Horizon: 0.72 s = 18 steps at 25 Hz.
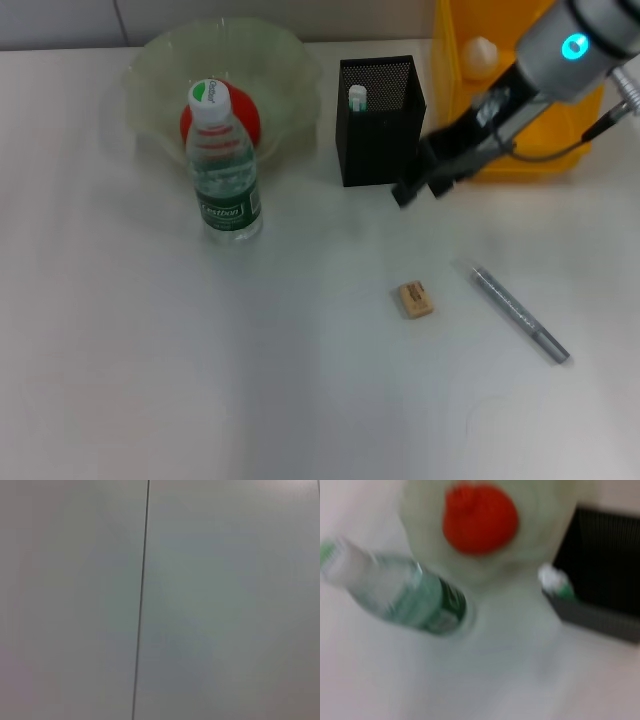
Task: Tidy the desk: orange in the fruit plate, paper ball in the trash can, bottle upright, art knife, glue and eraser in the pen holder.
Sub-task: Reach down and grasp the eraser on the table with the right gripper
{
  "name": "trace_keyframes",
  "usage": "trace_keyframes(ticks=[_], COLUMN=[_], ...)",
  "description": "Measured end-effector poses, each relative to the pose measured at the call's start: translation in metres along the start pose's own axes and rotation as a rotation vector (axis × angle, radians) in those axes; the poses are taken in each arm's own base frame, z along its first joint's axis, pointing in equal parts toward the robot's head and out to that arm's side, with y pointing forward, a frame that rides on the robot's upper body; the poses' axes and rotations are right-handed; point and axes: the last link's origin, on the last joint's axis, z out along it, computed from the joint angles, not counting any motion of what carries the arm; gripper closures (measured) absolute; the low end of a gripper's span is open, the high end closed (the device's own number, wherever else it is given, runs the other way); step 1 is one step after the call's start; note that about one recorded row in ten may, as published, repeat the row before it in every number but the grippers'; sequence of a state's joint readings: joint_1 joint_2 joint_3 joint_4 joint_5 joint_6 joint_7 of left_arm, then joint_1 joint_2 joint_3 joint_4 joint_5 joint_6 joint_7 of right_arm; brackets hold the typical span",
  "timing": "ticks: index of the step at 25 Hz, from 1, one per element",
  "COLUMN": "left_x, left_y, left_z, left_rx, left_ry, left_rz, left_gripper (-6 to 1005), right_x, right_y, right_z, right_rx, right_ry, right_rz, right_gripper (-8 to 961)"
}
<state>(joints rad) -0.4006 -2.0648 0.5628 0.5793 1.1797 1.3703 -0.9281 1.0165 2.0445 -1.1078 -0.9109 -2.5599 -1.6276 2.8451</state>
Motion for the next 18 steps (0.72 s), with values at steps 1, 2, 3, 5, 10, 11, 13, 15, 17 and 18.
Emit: trace_keyframes(ticks=[1,2,3,5,10,11,13,15,17,18], left_x=[0.000,0.000,0.000,0.000,0.000,0.000,-0.001,-0.001,-0.001,-0.001], left_y=[0.001,0.002,0.003,0.003,0.003,0.003,0.003,0.003,0.002,0.002], left_z=[0.005,0.007,0.008,0.009,0.008,0.008,0.007,0.006,0.005,0.005], left_rx=[-0.006,-0.011,-0.013,-0.017,-0.015,-0.015,-0.012,-0.008,-0.005,-0.005], left_ry=[0.002,0.003,0.004,0.004,0.002,0.002,0.001,0.002,0.002,0.002], left_rz=[0.000,-0.001,-0.001,0.000,0.000,0.000,-0.001,-0.001,-0.001,0.000], left_gripper=[287,287,287,286,286,286,286,287,287,287], right_x=[-0.001,-0.001,-0.001,-0.003,-0.001,-0.001,-0.001,-0.001,0.000,0.001], right_y=[0.008,0.008,0.011,0.016,0.026,0.026,0.027,0.032,0.034,0.035], right_z=[0.010,0.010,0.014,0.024,0.051,0.051,0.054,0.066,0.068,0.071], right_rx=[0.023,0.023,0.035,0.072,0.159,0.159,0.172,0.185,0.187,0.185], right_ry=[0.058,0.058,0.081,0.130,0.235,0.235,0.245,0.268,0.273,0.277], right_rz=[-0.018,-0.018,-0.027,-0.050,-0.099,-0.099,-0.105,-0.125,-0.132,-0.137], right_gripper=[441,441,441,441,441,441,441,441,442,442])
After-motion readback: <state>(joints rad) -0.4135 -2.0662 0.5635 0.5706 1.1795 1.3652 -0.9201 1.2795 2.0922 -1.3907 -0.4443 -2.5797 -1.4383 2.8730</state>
